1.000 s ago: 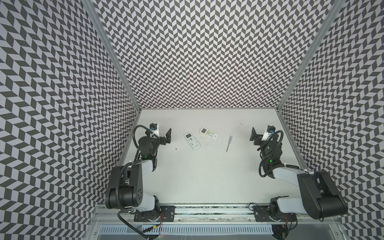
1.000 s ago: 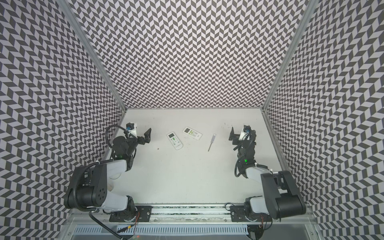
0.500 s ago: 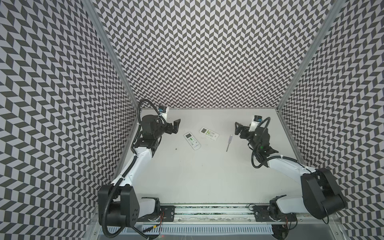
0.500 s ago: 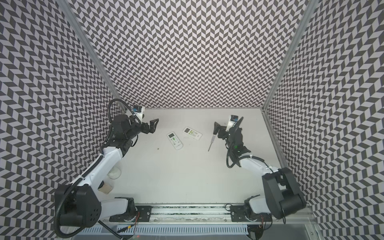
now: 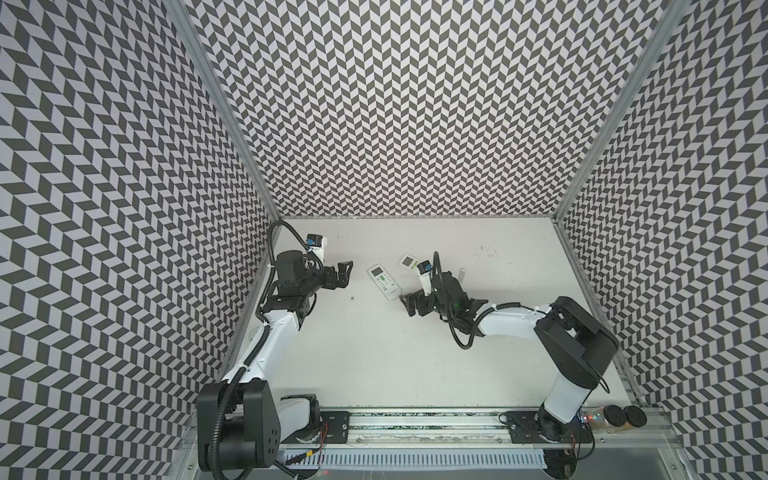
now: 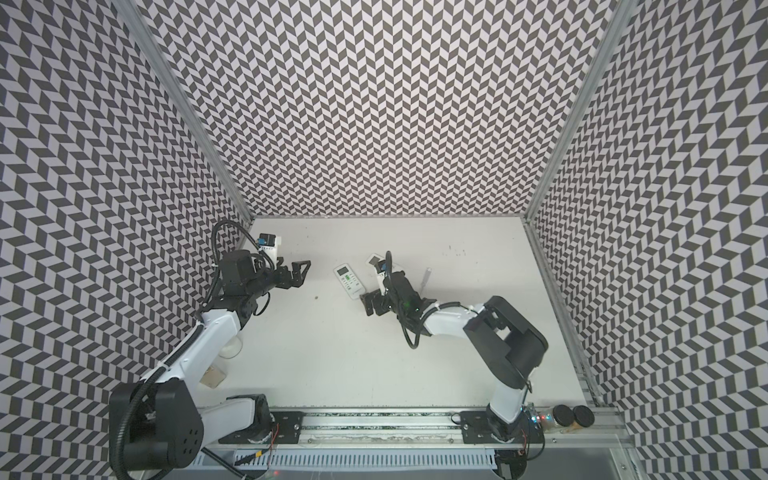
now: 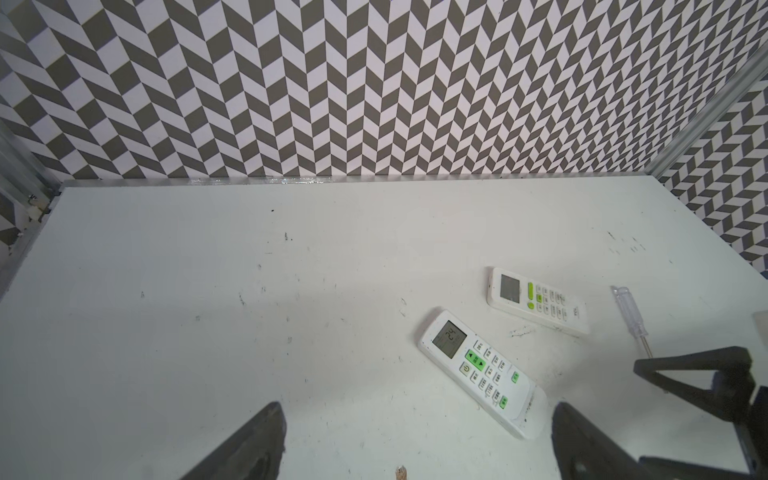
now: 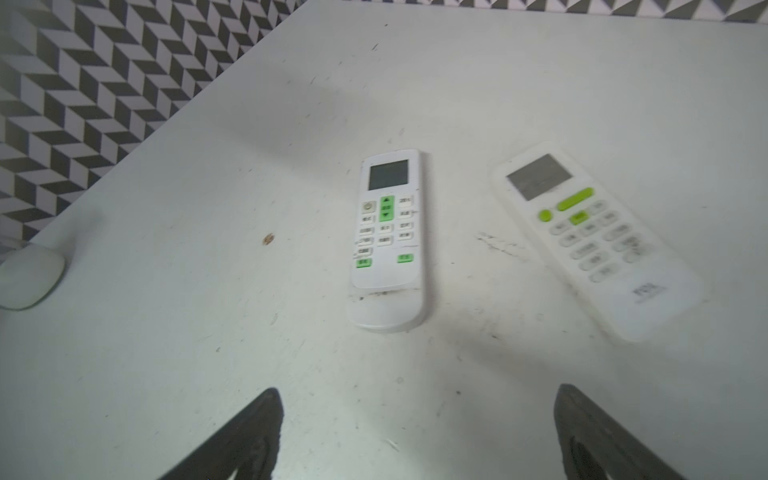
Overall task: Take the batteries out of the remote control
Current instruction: 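Reach the right gripper to the nearer white remote and grasp it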
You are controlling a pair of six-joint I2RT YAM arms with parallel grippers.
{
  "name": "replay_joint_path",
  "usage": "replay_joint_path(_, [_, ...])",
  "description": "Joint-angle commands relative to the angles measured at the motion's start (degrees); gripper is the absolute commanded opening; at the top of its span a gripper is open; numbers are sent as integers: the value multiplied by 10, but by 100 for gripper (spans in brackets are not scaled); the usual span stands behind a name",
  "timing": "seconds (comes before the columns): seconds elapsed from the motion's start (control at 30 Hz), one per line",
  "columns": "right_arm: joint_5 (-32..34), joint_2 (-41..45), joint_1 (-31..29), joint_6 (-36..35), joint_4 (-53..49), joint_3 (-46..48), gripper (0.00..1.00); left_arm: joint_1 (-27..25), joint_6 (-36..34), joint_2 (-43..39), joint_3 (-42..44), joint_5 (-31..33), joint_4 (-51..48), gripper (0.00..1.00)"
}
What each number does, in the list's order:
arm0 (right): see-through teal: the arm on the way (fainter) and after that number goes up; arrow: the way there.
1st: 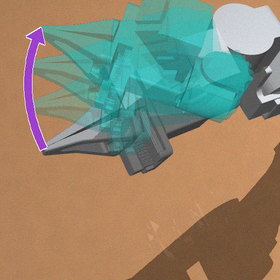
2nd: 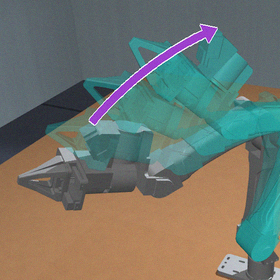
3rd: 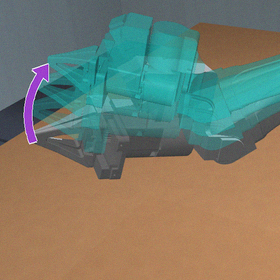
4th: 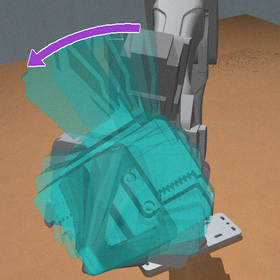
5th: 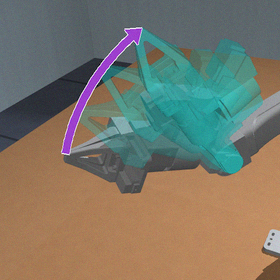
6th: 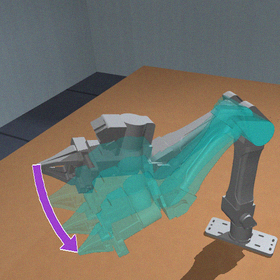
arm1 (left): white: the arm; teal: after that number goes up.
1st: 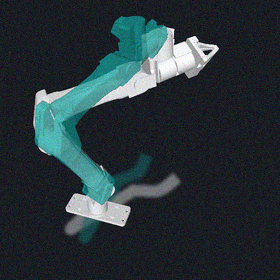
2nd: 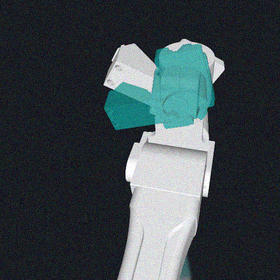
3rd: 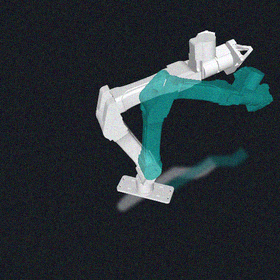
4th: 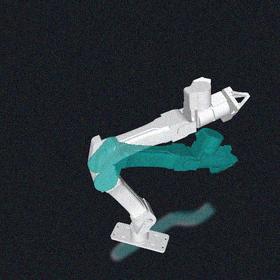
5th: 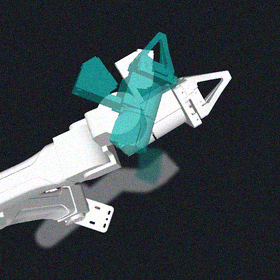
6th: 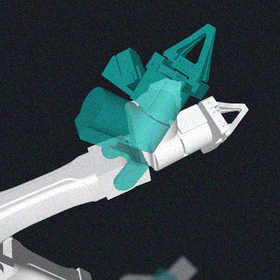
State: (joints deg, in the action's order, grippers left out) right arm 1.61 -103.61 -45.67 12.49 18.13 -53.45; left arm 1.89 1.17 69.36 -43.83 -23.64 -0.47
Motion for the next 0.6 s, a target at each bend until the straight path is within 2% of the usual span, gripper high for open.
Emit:
replay_joint_path(0.0, [-3, -48, -19, -25, -9, -54, 99, -1, -1, -5, -5, -12, 13, 100])
replay_joint_path(0.17, [14, -110, -27, -35, -47, -122, 99, -3, -9, -15, -4, -1, 13, 100])
replay_joint_path(0.33, [59, -173, -27, -25, -123, -200, 99, -4, -13, -15, -16, -1, -1, 100])
replay_joint_path(0.47, [83, -198, -27, -34, -115, -223, 99, -7, -20, -19, -12, -1, 3, 100])
replay_joint_path(0.57, [104, -227, -26, -52, -147, -268, 99, -7, -23, -17, -20, 7, -6, 100])
